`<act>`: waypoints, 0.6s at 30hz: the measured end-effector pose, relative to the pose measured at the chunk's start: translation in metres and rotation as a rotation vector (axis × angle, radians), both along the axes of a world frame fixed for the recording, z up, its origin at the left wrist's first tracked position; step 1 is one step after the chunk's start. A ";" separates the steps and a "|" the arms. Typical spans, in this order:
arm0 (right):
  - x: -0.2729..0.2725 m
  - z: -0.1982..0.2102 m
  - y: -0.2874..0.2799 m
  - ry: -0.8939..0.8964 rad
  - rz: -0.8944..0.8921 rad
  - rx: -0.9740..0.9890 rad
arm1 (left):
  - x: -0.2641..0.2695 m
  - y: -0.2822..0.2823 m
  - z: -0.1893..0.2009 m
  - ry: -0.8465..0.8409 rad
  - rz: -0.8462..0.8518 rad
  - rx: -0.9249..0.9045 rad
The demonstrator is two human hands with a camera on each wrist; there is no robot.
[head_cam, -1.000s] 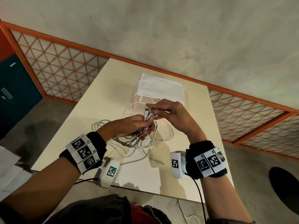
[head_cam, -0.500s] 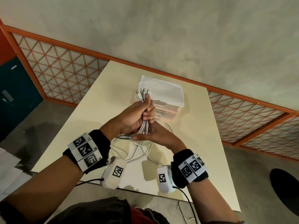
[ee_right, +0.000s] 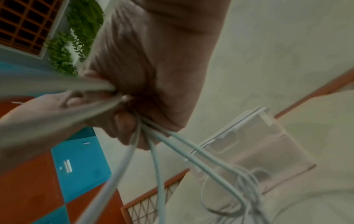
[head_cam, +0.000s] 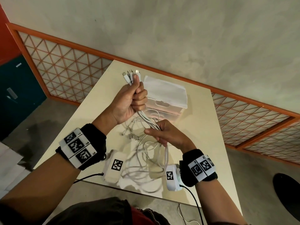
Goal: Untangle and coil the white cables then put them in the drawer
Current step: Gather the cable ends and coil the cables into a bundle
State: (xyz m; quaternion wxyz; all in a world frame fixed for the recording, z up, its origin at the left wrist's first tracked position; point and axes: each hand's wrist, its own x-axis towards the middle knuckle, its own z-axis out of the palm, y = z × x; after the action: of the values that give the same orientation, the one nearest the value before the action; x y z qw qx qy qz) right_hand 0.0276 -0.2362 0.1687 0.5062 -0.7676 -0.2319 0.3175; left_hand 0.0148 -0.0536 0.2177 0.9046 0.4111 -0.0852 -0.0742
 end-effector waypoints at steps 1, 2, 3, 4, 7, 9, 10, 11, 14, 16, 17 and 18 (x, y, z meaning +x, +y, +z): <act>0.001 -0.002 -0.003 0.000 0.003 -0.036 | 0.002 0.005 0.001 -0.003 0.034 -0.003; 0.003 -0.005 -0.008 -0.003 0.006 -0.072 | 0.003 0.010 0.002 -0.009 0.066 -0.006; 0.004 -0.008 -0.014 -0.006 0.004 -0.100 | 0.005 0.014 0.002 -0.014 0.096 -0.002; 0.005 -0.012 -0.019 -0.004 -0.006 -0.109 | 0.006 0.018 0.002 -0.017 0.121 0.017; 0.008 -0.021 -0.032 -0.044 -0.060 -0.117 | 0.006 0.019 -0.005 -0.031 0.175 0.142; 0.011 -0.027 -0.036 -0.099 -0.100 -0.130 | 0.005 0.017 -0.010 -0.053 0.202 0.265; 0.012 -0.029 -0.039 -0.129 -0.121 -0.140 | 0.005 0.016 -0.012 -0.070 0.217 0.348; 0.013 -0.032 -0.042 -0.162 -0.142 -0.154 | 0.004 0.016 -0.014 -0.091 0.234 0.453; 0.010 -0.032 -0.046 -0.263 -0.170 -0.197 | -0.003 0.016 -0.022 -0.176 0.222 0.882; 0.008 -0.027 -0.043 -0.296 -0.154 -0.181 | -0.007 0.011 -0.030 -0.197 0.086 1.120; 0.008 -0.024 -0.042 -0.306 -0.149 -0.164 | -0.008 0.008 -0.034 -0.169 -0.004 1.180; 0.008 -0.021 -0.041 -0.315 -0.146 -0.150 | -0.009 0.003 -0.037 -0.122 -0.081 1.218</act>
State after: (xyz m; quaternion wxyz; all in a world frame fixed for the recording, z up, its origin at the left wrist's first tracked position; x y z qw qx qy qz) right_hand 0.0361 -0.2774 0.1481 0.4265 -0.8583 -0.2275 0.1721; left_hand 0.0061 -0.0503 0.1807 0.4971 0.8541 -0.0947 -0.1203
